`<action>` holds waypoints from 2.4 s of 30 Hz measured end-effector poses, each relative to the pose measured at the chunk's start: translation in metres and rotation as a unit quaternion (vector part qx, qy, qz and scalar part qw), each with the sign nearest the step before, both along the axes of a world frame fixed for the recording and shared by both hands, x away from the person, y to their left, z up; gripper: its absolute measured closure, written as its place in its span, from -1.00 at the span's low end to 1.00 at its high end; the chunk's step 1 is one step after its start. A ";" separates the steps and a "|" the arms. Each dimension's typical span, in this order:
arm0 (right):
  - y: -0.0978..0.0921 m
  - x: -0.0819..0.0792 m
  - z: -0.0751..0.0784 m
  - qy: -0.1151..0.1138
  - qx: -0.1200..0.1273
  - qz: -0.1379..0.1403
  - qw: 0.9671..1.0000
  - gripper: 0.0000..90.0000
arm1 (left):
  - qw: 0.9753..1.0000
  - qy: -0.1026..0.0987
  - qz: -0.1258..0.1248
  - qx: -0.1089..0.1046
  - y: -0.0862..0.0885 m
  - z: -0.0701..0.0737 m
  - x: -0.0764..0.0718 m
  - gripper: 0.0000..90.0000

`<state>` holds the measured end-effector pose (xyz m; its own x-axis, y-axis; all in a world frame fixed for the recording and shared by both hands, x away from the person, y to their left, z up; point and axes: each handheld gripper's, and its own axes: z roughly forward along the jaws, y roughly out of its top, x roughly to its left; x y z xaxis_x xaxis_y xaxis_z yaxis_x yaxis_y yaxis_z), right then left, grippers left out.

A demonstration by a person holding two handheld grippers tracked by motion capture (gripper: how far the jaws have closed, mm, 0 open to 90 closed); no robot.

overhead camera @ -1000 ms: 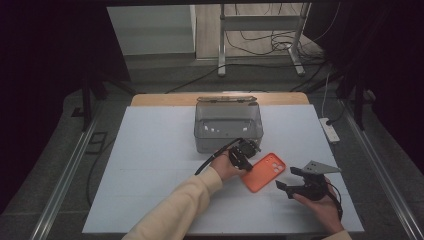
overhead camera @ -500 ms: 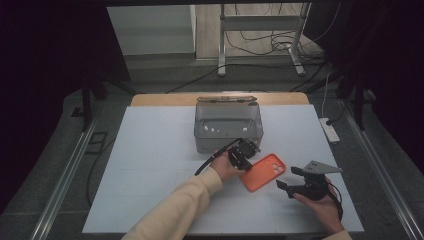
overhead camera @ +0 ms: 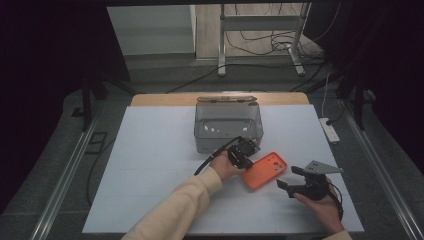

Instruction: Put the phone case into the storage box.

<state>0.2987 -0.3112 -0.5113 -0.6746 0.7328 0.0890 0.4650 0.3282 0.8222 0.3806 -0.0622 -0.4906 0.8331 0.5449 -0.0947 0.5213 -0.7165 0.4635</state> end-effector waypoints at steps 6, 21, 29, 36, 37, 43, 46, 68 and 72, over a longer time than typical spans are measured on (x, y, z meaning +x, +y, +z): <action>-0.001 0.000 0.001 -0.002 0.003 -0.003 1.000 -0.61 | 1.000 -0.002 0.005 -0.014 0.006 0.007 0.000 0.97; -0.006 -0.002 0.004 -0.014 0.023 -0.012 1.000 -0.57 | 0.999 -0.024 0.003 -0.034 0.016 0.022 -0.005 0.97; -0.005 -0.002 0.003 -0.011 0.021 -0.010 1.000 -0.58 | 0.998 -0.033 0.002 -0.046 0.022 0.031 -0.009 0.97; -0.005 -0.001 0.003 -0.009 0.018 -0.008 1.000 -0.58 | 0.997 -0.039 0.002 -0.061 0.029 0.039 -0.013 0.97; -0.004 -0.001 0.003 -0.008 0.017 -0.008 1.000 -0.58 | 0.997 -0.040 0.003 -0.060 0.030 0.040 -0.013 0.97; -0.004 -0.001 0.002 -0.006 0.016 -0.008 1.000 -0.58 | 0.997 -0.044 0.002 -0.067 0.035 0.042 -0.017 0.97; -0.004 -0.001 0.002 -0.004 0.015 -0.007 1.000 -0.58 | 0.997 -0.046 0.000 -0.068 0.039 0.043 -0.019 0.97; -0.003 0.001 0.000 0.001 0.010 -0.013 1.000 -0.58 | 0.995 -0.062 -0.004 -0.076 0.062 0.051 -0.037 0.97; -0.004 0.001 0.000 0.001 0.009 -0.014 1.000 -0.58 | 0.995 -0.063 -0.001 -0.079 0.069 0.051 -0.038 0.97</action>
<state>0.2992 -0.3147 -0.5111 -0.6538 0.7496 0.1033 0.4749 0.3001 0.8273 0.3423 0.0065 -0.4392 0.8446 0.5303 -0.0739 0.4507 -0.6296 0.6328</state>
